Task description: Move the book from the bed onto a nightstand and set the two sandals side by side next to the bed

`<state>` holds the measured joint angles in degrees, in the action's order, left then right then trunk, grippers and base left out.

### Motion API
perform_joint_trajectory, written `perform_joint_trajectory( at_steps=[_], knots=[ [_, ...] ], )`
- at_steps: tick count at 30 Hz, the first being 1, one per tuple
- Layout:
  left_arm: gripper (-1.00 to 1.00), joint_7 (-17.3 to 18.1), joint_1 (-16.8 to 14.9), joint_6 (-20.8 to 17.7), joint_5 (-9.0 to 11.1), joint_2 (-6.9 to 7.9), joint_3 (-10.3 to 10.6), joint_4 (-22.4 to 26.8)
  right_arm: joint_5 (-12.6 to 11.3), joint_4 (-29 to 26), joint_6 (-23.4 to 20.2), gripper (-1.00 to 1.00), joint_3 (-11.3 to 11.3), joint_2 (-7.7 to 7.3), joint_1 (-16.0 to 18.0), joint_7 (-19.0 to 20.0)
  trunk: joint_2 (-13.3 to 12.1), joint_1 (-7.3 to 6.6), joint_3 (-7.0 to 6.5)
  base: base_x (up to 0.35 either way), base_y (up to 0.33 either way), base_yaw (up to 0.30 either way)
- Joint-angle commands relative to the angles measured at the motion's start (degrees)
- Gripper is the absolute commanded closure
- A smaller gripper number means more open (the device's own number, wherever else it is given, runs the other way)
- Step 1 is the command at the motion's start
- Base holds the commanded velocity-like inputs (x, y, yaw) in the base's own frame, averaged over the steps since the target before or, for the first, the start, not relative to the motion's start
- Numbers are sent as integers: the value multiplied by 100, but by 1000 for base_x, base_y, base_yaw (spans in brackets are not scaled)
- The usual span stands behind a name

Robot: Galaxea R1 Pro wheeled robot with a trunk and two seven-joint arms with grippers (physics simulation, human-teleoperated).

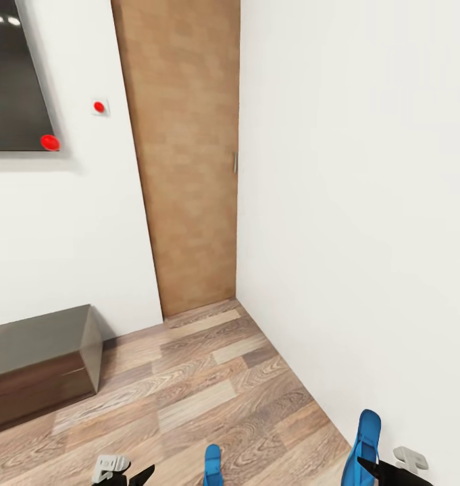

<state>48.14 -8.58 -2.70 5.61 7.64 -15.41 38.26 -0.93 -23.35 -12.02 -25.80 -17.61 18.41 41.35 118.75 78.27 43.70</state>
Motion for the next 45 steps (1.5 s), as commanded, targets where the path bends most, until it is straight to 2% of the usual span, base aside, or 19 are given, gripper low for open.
perform_joint_trajectory(
  at_steps=[1,10,24,25,27,28,30,32,36,45],
  knots=[
    [-100,28,-3,-29,27,0,-8,0,-12,-2,-55,100,-39,4,4,31,2,1,6,194,-176,6],
    [-100,29,0,-29,28,0,-15,0,-4,-2,-55,100,-37,4,4,30,2,1,6,77,-70,23],
    [-100,29,-3,-29,20,-1,-6,-2,22,-1,-55,100,42,21,4,68,2,1,6,1,-1,159],
    [-100,29,-3,-29,20,0,-6,-2,22,-1,-55,100,88,24,4,72,2,1,6,0,0,26],
    [-100,29,-3,-29,19,-4,0,0,22,-2,-53,100,500,34,4,74,2,1,6,0,0,11],
    [-100,29,-3,-29,19,-3,0,1,21,-2,-52,100,611,33,4,71,2,1,6,0,0,7],
    [-100,29,-3,-29,19,-5,2,-1,12,-2,-54,100,978,32,4,50,2,1,6,0,0,4],
    [-100,29,-3,-29,19,-4,2,1,-2,-2,-54,100,1144,31,4,34,2,1,6,0,0,1],
    [-100,29,-2,-29,19,-5,3,-2,-12,-2,-55,100,1237,30,4,24,2,1,6,31,-31,0],
    [-100,28,-2,-29,19,-8,3,-2,1,-5,-55,100,1261,30,4,22,2,1,6,168,-160,0]
  ],
)
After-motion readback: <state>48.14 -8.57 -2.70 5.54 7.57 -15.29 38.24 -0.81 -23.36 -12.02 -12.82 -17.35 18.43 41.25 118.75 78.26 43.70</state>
